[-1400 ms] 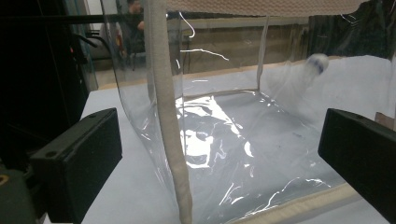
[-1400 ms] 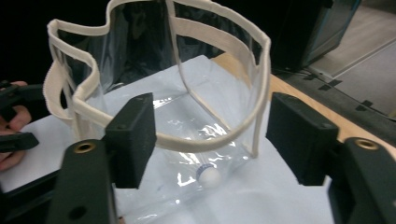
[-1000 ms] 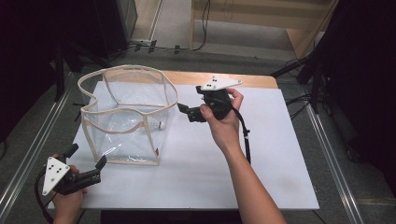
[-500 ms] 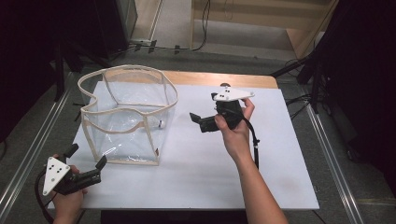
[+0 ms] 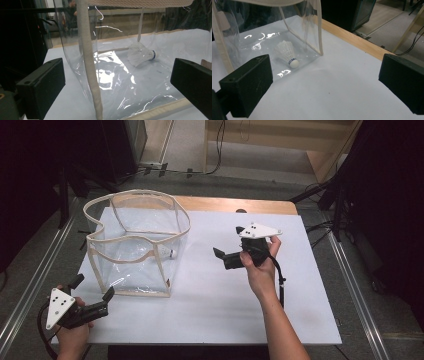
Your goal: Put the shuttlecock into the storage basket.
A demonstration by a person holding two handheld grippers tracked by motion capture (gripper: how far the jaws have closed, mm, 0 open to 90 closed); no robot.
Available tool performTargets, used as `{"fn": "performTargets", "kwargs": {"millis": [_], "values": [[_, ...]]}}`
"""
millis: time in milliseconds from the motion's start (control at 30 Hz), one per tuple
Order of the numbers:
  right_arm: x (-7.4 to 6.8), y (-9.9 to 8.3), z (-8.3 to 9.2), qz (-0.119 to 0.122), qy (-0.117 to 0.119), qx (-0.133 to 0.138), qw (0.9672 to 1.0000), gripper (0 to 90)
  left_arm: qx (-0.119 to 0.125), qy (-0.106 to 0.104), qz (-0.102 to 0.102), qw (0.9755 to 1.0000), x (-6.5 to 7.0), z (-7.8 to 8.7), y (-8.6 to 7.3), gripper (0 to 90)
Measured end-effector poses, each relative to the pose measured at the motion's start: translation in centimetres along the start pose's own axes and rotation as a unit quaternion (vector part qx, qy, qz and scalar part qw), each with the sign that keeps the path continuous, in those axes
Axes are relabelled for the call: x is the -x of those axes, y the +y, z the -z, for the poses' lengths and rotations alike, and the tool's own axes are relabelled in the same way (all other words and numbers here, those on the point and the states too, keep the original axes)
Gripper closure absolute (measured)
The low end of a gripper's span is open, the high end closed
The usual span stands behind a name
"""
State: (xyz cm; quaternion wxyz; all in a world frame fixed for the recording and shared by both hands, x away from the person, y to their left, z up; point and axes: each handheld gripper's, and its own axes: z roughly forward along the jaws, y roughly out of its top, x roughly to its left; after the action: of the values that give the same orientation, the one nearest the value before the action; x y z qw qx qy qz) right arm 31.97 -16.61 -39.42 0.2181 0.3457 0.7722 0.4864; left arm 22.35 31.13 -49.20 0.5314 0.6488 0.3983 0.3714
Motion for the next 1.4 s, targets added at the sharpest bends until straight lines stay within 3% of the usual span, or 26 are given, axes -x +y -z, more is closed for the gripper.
{"fn": "performTargets", "kwargs": {"millis": [400,967,1400], "values": [[0.8,-2.1,1.0,-0.002,-0.013,-0.007,0.9999,0.0,-0.001,0.0,-0.002,1.0,0.0,0.0,0.0,0.3],[2.0,-5.3,2.8,-0.023,-0.028,-0.014,0.9992,0.0,-0.002,0.001,-0.003,1.0,0.0,0.0,0.0,0.3],[2.8,-7.2,4.1,-0.033,-0.033,-0.007,0.9989,0.0,-0.001,0.001,-0.001,1.0,0.0,0.0,0.0,0.3]]}}
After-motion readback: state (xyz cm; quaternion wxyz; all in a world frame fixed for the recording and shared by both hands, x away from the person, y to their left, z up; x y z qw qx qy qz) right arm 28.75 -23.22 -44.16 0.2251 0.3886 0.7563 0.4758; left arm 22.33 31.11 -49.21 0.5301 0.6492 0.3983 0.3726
